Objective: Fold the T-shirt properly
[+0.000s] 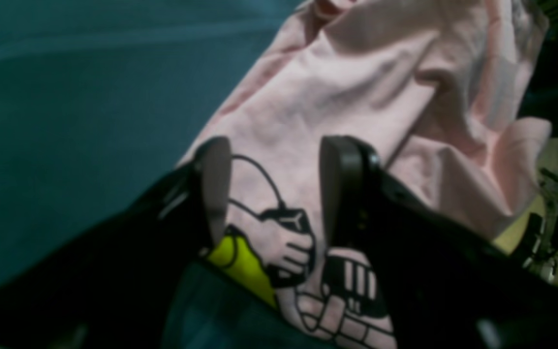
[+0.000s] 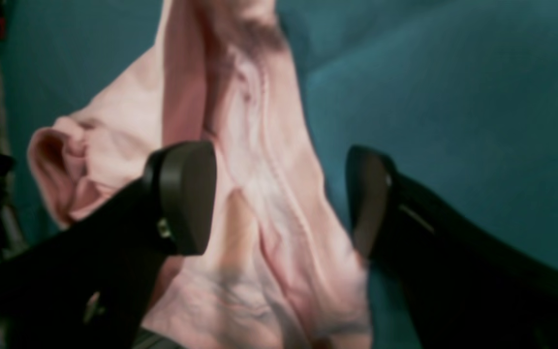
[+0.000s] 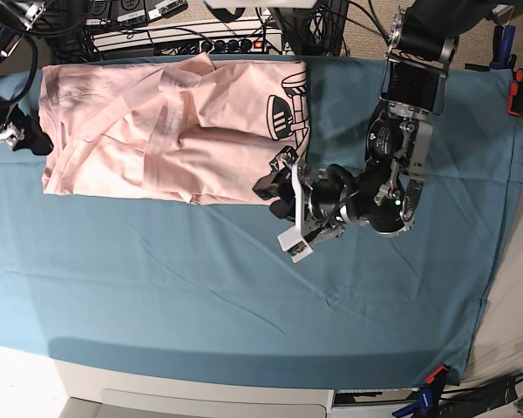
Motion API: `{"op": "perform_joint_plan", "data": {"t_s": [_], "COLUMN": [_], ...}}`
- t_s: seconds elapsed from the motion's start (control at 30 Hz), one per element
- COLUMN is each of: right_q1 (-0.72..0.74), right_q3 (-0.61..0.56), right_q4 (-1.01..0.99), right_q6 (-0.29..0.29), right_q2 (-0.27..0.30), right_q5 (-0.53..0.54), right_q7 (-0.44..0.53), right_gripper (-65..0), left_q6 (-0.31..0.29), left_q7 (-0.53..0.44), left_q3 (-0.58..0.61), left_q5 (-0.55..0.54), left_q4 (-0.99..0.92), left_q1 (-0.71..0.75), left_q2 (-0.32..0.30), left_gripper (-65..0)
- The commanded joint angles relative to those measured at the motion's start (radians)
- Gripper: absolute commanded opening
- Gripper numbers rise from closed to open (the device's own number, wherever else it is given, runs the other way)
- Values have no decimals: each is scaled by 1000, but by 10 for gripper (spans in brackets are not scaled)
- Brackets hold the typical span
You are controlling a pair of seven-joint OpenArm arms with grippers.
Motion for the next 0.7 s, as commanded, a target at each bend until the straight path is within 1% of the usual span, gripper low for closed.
{"op": "perform_joint_plan", "data": {"t_s": [0.0, 0.2, 0.33, 0.43, 0.5, 0.67], "right_q1": [-8, -22, -22, -22, -22, -22], "right_q3": [-13, -101, -134, -137, -137, -137], "right_q4": [6, 7, 8, 8, 8, 8], "right_q6": [6, 11, 11, 12, 27, 39], "right_q2": [24, 24, 24, 24, 22, 22], "right_q5": [-2, 111, 196, 223, 257, 257], "right_q7": [-28, -28, -28, -28, -28, -28], "right_gripper": [-234, -234, -234, -234, -234, -235], "left_q6": [-4, -4, -4, -4, -4, -3], "left_q7": [-16, -18, -18, -19, -19, -24], "left_q3": [-3, -3, -3, -3, -3, -3], "left_q5": [-22, -22, -21, -21, -21, -8], "left_q4": [18, 18, 18, 18, 18, 18], "left_q1": [-21, -20, -20, -20, -20, -20], "left_q2": [3, 3, 3, 3, 3, 3], "left_gripper": [-341, -341, -341, -341, -341, -341]}}
